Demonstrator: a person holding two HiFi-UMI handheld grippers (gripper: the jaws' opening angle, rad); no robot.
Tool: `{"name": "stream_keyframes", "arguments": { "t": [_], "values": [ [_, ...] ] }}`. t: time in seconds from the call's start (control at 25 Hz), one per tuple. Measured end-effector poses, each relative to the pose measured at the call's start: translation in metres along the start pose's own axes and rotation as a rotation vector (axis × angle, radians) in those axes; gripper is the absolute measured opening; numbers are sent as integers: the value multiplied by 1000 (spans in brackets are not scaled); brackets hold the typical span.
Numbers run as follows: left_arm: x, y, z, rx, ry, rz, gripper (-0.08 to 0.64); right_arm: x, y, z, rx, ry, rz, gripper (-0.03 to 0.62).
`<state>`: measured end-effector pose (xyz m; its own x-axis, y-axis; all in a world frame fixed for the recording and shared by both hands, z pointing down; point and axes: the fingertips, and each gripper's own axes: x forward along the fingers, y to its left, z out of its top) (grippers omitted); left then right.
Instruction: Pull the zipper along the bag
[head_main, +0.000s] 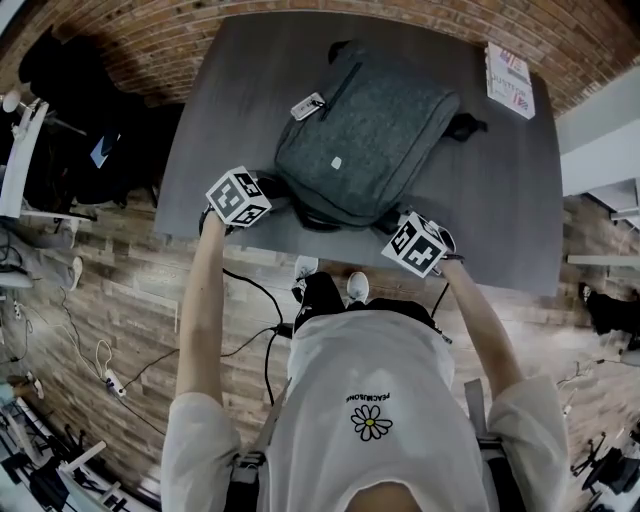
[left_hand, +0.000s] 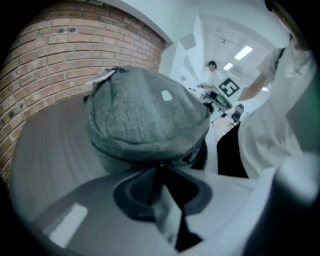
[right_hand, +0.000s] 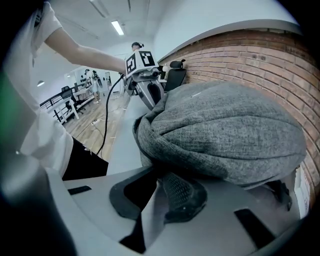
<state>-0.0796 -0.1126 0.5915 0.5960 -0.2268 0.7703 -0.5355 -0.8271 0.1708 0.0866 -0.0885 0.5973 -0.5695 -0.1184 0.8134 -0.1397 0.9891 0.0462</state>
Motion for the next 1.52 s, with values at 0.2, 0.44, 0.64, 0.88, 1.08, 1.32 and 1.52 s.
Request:
{"name": "stream_keyframes", "arguments": {
  "t": [0.2, 0.44, 0.64, 0.88, 1.08, 1.32, 1.52],
  "values": [
    [-16, -4, -7, 7, 38, 16, 28, -1, 2, 0, -5, 10, 8, 40],
    [-27, -8, -5, 37, -23, 134, 11, 0, 0, 3, -21, 2, -16, 38],
    [-28, -17, -2, 18, -37, 161, 9, 1, 0, 5, -32, -2, -46, 38],
    [-22, -41, -2, -27, -48, 99, 9, 0, 3, 6, -49, -22, -78, 35],
    [-11, -74, -5, -26, -2, -10, 11, 0, 11, 8, -56, -51, -74, 32],
    [5, -99, 2, -79, -62, -3, 11, 4, 22, 18, -57, -80, -80, 26],
    [13, -110, 13, -96, -106, 0, 12, 7, 26, 25, -38, -96, -84, 21]
  ]
}}
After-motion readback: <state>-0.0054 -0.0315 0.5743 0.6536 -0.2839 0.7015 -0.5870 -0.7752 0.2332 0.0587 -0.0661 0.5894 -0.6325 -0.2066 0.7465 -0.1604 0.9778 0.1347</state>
